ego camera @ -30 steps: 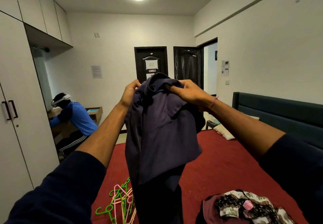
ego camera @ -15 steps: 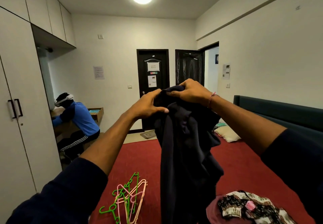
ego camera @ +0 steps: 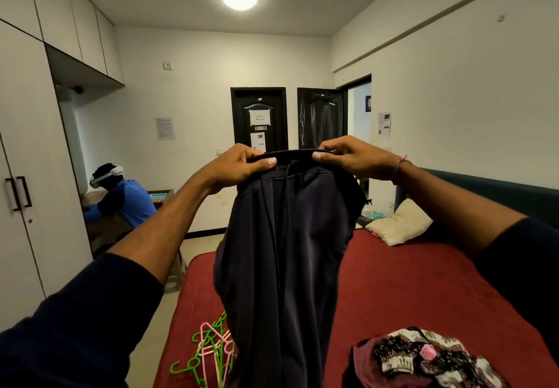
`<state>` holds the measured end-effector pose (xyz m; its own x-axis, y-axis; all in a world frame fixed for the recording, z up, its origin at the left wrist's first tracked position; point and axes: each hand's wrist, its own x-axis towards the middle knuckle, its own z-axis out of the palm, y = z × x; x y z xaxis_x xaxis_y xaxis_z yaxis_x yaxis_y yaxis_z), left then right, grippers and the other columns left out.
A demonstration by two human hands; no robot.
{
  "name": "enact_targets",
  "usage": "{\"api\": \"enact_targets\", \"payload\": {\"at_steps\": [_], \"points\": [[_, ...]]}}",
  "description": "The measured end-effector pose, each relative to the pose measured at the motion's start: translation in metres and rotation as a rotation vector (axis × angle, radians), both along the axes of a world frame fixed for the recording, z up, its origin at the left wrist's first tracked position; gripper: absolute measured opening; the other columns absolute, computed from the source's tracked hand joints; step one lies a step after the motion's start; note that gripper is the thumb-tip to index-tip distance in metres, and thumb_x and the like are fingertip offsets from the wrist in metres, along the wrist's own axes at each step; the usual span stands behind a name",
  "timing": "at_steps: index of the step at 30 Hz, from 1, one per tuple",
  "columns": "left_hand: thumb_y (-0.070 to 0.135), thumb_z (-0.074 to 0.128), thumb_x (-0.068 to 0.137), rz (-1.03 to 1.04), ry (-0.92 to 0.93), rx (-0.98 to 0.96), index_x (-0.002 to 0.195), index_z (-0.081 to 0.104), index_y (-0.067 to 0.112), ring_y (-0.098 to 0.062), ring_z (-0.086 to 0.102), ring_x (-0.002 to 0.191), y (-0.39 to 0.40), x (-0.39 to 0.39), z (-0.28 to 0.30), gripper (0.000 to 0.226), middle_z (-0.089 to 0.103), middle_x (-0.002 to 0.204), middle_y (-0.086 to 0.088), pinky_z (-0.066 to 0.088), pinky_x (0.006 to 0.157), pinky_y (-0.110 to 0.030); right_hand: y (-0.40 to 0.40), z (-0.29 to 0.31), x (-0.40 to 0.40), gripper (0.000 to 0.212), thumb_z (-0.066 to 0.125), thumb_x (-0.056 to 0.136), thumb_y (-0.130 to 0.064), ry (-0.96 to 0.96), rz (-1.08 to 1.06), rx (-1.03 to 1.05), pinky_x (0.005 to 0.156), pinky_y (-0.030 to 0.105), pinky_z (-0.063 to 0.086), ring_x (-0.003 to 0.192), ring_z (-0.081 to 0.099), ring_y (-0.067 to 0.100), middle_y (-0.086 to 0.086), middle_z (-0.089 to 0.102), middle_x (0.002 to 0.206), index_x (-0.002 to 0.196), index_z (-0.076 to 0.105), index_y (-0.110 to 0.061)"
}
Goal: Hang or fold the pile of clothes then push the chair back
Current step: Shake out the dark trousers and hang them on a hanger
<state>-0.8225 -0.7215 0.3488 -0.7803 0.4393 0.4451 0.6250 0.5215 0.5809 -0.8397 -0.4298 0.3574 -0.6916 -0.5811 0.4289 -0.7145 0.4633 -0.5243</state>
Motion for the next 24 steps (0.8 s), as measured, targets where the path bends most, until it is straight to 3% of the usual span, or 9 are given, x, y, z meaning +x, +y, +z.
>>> {"api": "enact_targets", "payload": {"at_steps": [3,5,8,10,12,14,17,21,24], "points": [[0.050,0.064,0.087,0.012,0.002,-0.089,0.101,0.076,0.004,-0.035,0.068,0.089,-0.001,0.000,0.007,0.051,0.071,0.094,-0.020,0.056,0.082,-0.045,0.003,0.003,-0.001,0.024,0.056,0.100,-0.036,-0.014,0.025,0.025,0.076,0.024,0.051,0.085,0.068,0.011,0.000,0.071,0.088,0.093,0.072,-0.019],[0.062,0.071,0.075,0.043,-0.075,-0.118,0.088,0.076,0.001,-0.027,0.069,0.076,-0.002,0.003,0.012,0.063,0.073,0.084,-0.017,0.053,0.071,-0.032,0.006,0.007,-0.001,0.028,0.050,0.104,-0.034,0.013,0.060,0.017,0.074,0.021,0.050,0.083,0.064,0.006,-0.008,0.067,0.085,0.093,0.070,-0.019],[0.075,0.075,0.056,0.106,-0.212,-0.194,0.065,0.069,0.006,-0.011,0.064,0.060,-0.012,0.003,0.009,0.069,0.068,0.066,-0.005,0.046,0.055,-0.017,0.018,0.015,-0.001,0.037,0.043,0.106,-0.036,0.018,0.101,-0.072,0.080,0.022,0.051,0.088,0.063,0.008,-0.003,0.067,0.093,0.101,0.068,-0.009],[0.076,0.076,0.053,0.140,-0.248,-0.247,0.063,0.066,0.006,-0.014,0.060,0.060,-0.022,0.000,0.007,0.072,0.065,0.063,-0.004,0.042,0.056,-0.018,0.027,0.019,-0.002,0.045,0.040,0.105,-0.039,-0.028,0.114,-0.097,0.086,0.024,0.053,0.096,0.064,0.012,0.004,0.067,0.104,0.115,0.064,-0.001],[0.073,0.076,0.063,0.195,-0.249,-0.312,0.061,0.065,0.007,-0.014,0.055,0.059,-0.030,-0.002,0.010,0.067,0.060,0.059,-0.003,0.040,0.059,-0.021,0.034,0.020,-0.003,0.046,0.037,0.105,-0.039,-0.102,0.121,-0.087,0.085,0.024,0.054,0.098,0.066,0.011,0.000,0.069,0.106,0.120,0.062,-0.003],[0.069,0.072,0.071,0.238,-0.225,-0.365,0.053,0.061,0.011,-0.010,0.051,0.053,-0.037,-0.005,0.015,0.061,0.056,0.053,0.002,0.039,0.058,-0.020,0.039,0.018,-0.005,0.043,0.034,0.106,-0.039,-0.176,0.137,-0.096,0.080,0.023,0.055,0.094,0.067,0.011,-0.004,0.069,0.101,0.119,0.060,-0.007],[0.081,0.065,0.060,0.259,-0.176,-0.424,0.048,0.062,0.018,-0.004,0.052,0.049,-0.040,-0.007,0.022,0.064,0.057,0.050,0.006,0.041,0.055,-0.016,0.047,0.010,-0.007,0.038,0.032,0.108,-0.037,-0.296,0.197,-0.166,0.073,0.021,0.054,0.089,0.067,0.010,-0.004,0.069,0.098,0.113,0.060,-0.012],[0.085,0.058,0.064,0.318,-0.074,-0.498,0.056,0.066,0.018,-0.004,0.055,0.050,-0.045,-0.019,0.026,0.067,0.060,0.051,0.010,0.042,0.054,-0.015,0.051,-0.002,-0.013,0.038,0.032,0.108,-0.035,-0.340,0.252,-0.181,0.082,0.025,0.055,0.101,0.067,0.015,-0.002,0.071,0.107,0.117,0.063,-0.016],[0.098,0.033,0.063,0.426,0.142,-0.768,0.058,0.058,0.025,-0.006,0.049,0.050,-0.047,-0.029,0.028,0.078,0.053,0.050,0.012,0.041,0.062,-0.023,0.046,-0.009,-0.016,0.042,0.032,0.108,-0.035,-0.493,0.302,-0.221,0.083,0.027,0.056,0.110,0.068,0.019,0.004,0.071,0.118,0.126,0.062,-0.013]]}}
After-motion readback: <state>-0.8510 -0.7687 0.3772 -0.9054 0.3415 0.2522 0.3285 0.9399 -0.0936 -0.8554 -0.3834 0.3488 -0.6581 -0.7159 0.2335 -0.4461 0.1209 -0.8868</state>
